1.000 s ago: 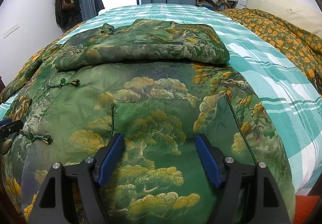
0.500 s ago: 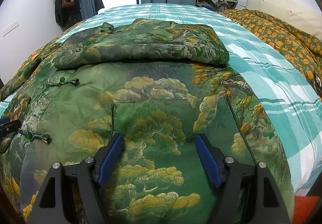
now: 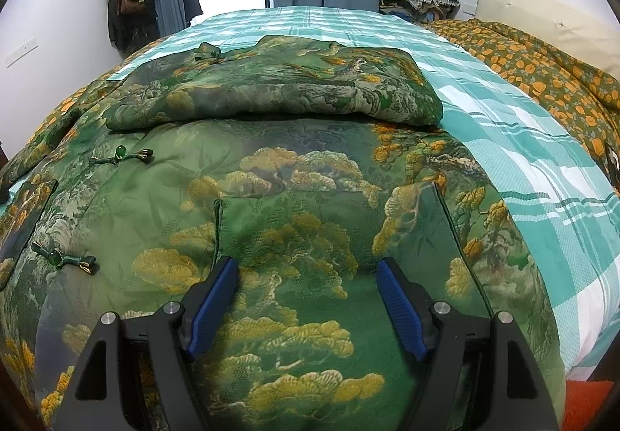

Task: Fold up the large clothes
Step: 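Grasp the other sleeve with the left gripper and fold it across the jacket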

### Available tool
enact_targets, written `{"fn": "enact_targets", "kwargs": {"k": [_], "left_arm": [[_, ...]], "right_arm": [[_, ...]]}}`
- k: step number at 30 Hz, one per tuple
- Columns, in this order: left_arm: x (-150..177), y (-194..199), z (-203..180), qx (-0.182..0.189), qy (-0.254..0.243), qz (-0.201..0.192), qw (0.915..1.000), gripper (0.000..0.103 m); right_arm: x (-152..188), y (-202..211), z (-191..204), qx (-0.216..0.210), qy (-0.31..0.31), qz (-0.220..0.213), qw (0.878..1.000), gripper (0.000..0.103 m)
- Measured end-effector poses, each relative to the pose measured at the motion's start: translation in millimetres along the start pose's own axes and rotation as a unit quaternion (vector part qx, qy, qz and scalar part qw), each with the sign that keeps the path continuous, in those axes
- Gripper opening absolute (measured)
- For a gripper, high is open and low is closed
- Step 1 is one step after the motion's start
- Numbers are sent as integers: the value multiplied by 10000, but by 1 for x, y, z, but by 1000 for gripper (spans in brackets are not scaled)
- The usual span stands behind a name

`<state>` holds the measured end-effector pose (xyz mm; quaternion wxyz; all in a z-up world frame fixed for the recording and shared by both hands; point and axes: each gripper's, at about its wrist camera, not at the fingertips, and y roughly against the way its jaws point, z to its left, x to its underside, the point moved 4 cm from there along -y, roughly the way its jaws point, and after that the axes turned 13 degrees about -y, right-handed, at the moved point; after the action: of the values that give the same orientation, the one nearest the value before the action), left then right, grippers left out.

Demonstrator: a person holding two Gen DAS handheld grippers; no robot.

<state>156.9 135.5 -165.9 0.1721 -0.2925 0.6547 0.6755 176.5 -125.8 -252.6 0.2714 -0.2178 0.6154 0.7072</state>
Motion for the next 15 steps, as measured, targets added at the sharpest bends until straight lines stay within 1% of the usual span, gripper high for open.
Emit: {"fn": "enact_targets", "kwargs": {"k": [2, 4, 5, 8, 10, 11, 13, 15], "left_arm": [[-6, 1, 24, -46, 282, -7, 9996, 102], [-12, -1, 60, -194, 669, 37, 9976, 102], [-12, -1, 72, -269, 780, 48, 9966, 102], [-18, -6, 125, -635, 1193, 24, 9908, 102], [-19, -13, 162, -771, 1644, -26, 9834, 102], [-19, -19, 181, -788, 1947, -55, 9777, 102], [-13, -32, 220, -856, 2621, -34, 9612, 102], [-5, -47, 252, -941, 3245, 87, 9412, 102]], "right_arm": [[0, 0, -1, -5, 15, -7, 10000, 76], [0, 0, 0, -2, 12, -6, 10000, 76], [0, 0, 0, -1, 19, -9, 10000, 76], [0, 0, 0, 1, 30, -24, 10000, 76], [0, 0, 1, 8, 35, -39, 10000, 76], [0, 0, 1, 14, 42, -51, 10000, 76], [0, -1, 2, 34, 58, -69, 10000, 76], [1, -1, 3, 61, 75, -91, 9999, 76]]}}
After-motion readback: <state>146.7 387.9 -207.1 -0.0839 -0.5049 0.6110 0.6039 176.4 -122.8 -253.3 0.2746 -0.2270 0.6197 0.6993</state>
